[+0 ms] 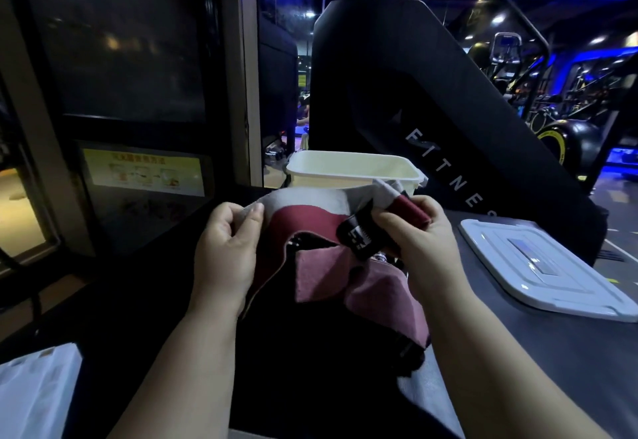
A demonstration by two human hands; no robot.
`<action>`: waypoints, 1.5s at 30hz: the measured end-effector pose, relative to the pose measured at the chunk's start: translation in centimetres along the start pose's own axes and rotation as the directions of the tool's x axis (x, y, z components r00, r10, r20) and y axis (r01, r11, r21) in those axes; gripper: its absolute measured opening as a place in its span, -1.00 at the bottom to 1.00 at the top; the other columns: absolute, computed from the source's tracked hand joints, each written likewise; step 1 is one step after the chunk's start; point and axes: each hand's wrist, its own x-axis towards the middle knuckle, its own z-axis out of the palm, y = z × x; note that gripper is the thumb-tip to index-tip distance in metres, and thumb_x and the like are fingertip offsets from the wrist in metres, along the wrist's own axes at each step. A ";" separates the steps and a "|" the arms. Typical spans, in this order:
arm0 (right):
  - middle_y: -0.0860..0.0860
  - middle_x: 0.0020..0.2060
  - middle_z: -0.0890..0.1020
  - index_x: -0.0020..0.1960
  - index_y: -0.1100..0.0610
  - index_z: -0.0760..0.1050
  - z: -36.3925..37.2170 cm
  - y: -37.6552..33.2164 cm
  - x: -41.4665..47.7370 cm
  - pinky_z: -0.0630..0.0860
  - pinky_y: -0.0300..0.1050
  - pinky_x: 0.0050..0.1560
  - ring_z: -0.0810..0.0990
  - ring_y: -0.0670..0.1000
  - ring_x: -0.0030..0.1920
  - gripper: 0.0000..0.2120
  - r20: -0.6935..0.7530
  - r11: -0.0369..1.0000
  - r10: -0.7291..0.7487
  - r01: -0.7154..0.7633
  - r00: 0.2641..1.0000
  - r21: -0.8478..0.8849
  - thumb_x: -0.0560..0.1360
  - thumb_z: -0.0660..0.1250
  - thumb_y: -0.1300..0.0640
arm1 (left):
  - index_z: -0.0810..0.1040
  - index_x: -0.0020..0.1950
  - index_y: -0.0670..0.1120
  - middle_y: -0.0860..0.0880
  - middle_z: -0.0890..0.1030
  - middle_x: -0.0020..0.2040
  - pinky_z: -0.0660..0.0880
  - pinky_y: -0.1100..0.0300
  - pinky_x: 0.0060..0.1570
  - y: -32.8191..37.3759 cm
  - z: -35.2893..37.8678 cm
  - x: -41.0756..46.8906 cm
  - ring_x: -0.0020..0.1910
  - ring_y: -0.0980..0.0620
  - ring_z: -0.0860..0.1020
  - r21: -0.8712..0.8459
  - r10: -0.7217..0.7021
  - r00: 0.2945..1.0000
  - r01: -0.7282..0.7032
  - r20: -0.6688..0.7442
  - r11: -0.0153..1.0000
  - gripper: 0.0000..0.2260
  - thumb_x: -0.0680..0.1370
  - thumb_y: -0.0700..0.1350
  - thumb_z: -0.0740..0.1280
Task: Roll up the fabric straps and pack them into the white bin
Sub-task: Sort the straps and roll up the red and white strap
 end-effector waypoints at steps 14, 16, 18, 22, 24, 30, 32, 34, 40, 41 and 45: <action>0.17 -0.08 0.62 0.03 0.15 0.46 0.8 -4.3 0.0 0.58 -0.08 -0.35 0.70 0.10 -0.23 -0.70 0.036 0.984 0.141 -0.136 0.989 -0.118 0.39 0.51 0.25 | 0.44 -0.35 0.05 -0.09 0.48 -0.29 0.38 0.04 -0.23 1.8 0.3 -0.7 -0.26 -0.05 0.43 -0.223 -0.207 0.969 0.233 0.131 0.947 -0.82 0.31 -0.02 0.44; 0.16 -0.07 0.61 0.06 0.15 0.45 0.7 -5.4 -0.5 0.61 -0.03 -0.36 0.69 0.08 -0.24 -0.71 0.071 0.976 0.196 -0.187 0.978 -0.115 0.42 0.48 0.23 | 0.43 -0.37 0.06 -0.06 0.43 -0.31 0.33 0.06 -0.26 2.2 0.6 -1.0 -0.27 -0.03 0.38 -0.196 -0.217 0.971 0.233 0.100 0.953 -0.89 0.27 -0.12 0.35; 0.11 -0.15 0.64 0.07 0.15 0.48 0.4 -6.3 -1.0 0.65 0.03 -0.29 0.69 0.05 -0.24 -0.78 0.133 0.964 0.258 -0.247 0.957 -0.094 0.47 0.44 0.20 | 0.42 -0.36 0.04 -0.06 0.42 -0.31 0.31 0.04 -0.23 2.7 1.1 -1.2 -0.25 -0.04 0.38 -0.192 -0.237 0.968 0.248 0.078 0.950 -0.90 0.25 -0.14 0.31; 0.06 -0.25 0.63 0.06 0.16 0.49 -1.1 -6.9 -2.9 0.63 0.01 -0.26 0.67 -0.02 -0.31 -0.83 0.117 0.952 0.298 -0.286 0.947 -0.105 0.51 0.40 0.17 | 0.40 -0.22 -0.04 -0.04 0.48 -0.26 0.35 0.06 -0.20 3.4 1.9 -2.7 -0.22 -0.03 0.43 -0.097 -0.264 0.947 0.284 0.182 0.954 -0.86 0.30 -0.06 0.32; 0.06 -0.24 0.64 0.10 0.17 0.46 -2.0 -7.2 -3.7 0.61 0.02 -0.23 0.67 -0.01 -0.30 -0.77 0.082 0.945 0.311 -0.300 0.947 -0.128 0.50 0.41 0.15 | 0.41 -0.14 -0.03 -0.06 0.51 -0.19 0.38 0.05 -0.16 3.5 1.8 -3.1 -0.18 -0.06 0.45 0.043 -0.251 0.938 0.248 0.238 0.968 -0.87 0.40 -0.07 0.33; 0.07 -0.26 0.58 0.00 0.11 0.45 -6.7 -8.1 -7.5 0.43 -0.25 -0.49 0.59 -0.09 -0.41 -0.76 -0.024 0.888 0.276 -0.264 0.961 -0.375 0.44 0.49 0.15 | 0.48 -0.08 -0.04 0.05 0.51 -0.19 0.36 0.21 -0.20 4.8 1.5 -5.4 -0.14 0.02 0.46 0.371 -0.161 0.918 0.016 0.363 0.929 -0.94 0.55 -0.19 0.32; 0.07 -0.30 0.56 0.01 0.16 0.47 -8.7 -8.0 -9.4 0.38 -0.25 -0.53 0.54 -0.08 -0.46 -0.75 -0.032 0.844 0.310 -0.290 0.950 -0.452 0.43 0.49 0.15 | 0.51 -0.04 -0.06 0.06 0.51 -0.18 0.34 0.35 -0.26 5.1 1.8 -7.2 -0.14 0.05 0.46 0.458 -0.159 0.892 -0.060 0.423 0.887 -0.97 0.56 -0.18 0.33; 0.13 -0.27 0.59 0.00 0.19 0.48 -10.4 -7.8 -11.2 0.41 -0.18 -0.51 0.55 0.00 -0.42 -0.71 -0.056 0.787 0.336 -0.313 0.940 -0.531 0.41 0.52 0.11 | 0.50 -0.05 -0.03 0.01 0.56 -0.12 0.36 0.30 -0.20 4.7 2.1 -8.9 -0.09 0.01 0.50 0.532 -0.182 0.863 -0.113 0.471 0.839 -0.96 0.55 -0.14 0.34; 0.03 -0.13 0.61 0.05 0.11 0.47 -13.5 -7.0 -14.9 0.48 -0.21 -0.42 0.60 -0.04 -0.32 -0.63 -0.164 0.565 0.307 -0.318 0.938 -0.761 0.38 0.53 -0.02 | 0.47 0.00 0.09 0.08 0.52 -0.09 0.39 0.17 -0.14 3.5 2.6 -13.3 -0.05 -0.02 0.52 0.696 -0.279 0.776 -0.267 0.565 0.666 -0.94 0.56 0.03 0.30; 0.00 -0.10 0.59 0.08 0.07 0.46 -13.9 -6.8 -15.2 0.45 -0.22 -0.41 0.57 -0.09 -0.28 -0.61 -0.171 0.512 0.296 -0.307 0.940 -0.802 0.39 0.51 -0.06 | 0.48 0.03 0.10 0.09 0.52 -0.08 0.38 0.17 -0.16 3.5 2.7 -13.9 -0.06 -0.01 0.52 0.706 -0.283 0.770 -0.285 0.572 0.649 -0.92 0.57 0.04 0.28; -0.04 -0.04 0.55 0.15 -0.05 0.38 -15.0 -6.2 -16.6 0.43 -0.20 -0.29 0.52 -0.15 -0.24 -0.60 -0.173 0.410 0.324 -0.303 0.930 -0.860 0.42 0.44 -0.15 | 0.48 0.08 0.14 0.06 0.58 0.04 0.39 0.17 -0.15 3.7 3.1 -15.3 -0.03 -0.03 0.53 0.722 -0.260 0.774 -0.336 0.578 0.605 -0.89 0.56 0.05 0.27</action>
